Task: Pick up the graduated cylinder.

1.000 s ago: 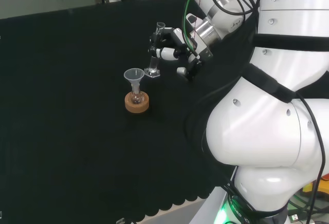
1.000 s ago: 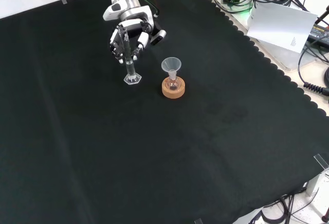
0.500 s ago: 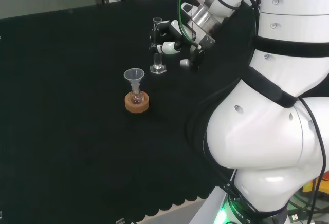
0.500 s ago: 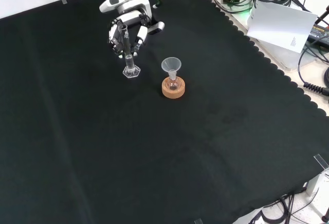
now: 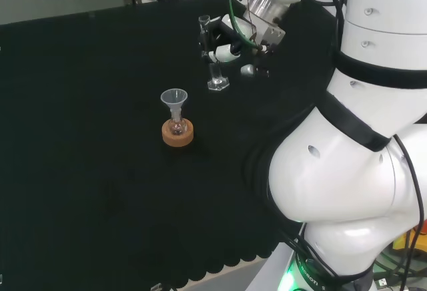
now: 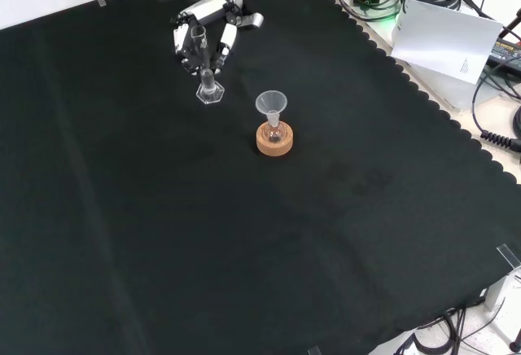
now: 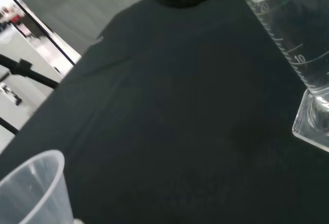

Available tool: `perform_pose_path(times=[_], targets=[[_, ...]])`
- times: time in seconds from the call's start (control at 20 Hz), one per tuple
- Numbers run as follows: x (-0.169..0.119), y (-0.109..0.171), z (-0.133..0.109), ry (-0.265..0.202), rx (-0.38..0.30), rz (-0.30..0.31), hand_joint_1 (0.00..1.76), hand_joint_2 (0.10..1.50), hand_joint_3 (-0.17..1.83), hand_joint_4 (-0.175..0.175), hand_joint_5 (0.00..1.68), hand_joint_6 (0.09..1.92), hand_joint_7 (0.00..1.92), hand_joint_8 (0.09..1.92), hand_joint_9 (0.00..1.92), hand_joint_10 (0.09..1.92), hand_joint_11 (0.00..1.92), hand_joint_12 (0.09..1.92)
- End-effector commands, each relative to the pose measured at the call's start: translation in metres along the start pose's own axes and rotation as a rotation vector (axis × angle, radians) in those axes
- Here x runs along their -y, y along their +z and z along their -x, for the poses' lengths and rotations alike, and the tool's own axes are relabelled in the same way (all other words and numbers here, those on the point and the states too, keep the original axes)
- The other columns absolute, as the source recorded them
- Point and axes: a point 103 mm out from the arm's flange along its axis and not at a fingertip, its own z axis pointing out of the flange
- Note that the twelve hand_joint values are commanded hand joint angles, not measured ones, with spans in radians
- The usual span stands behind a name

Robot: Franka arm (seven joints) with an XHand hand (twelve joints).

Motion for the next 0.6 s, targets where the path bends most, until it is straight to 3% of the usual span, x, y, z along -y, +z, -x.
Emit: perform_pose_path(times=[0.05, 0.6], targets=[[0.025, -0.013, -0.012, 0.023, 0.117, -0.062, 1.26, 1.13, 0.00, -0.175, 0.93, 1.07, 0.97, 1.06, 1.39, 0.17, 1.17, 0.80], [0.064, -0.031, -0.038, 0.033, 0.239, -0.158, 1.26, 1.13, 0.00, -0.175, 0.94, 1.05, 0.98, 1.04, 1.41, 0.14, 1.18, 0.79]])
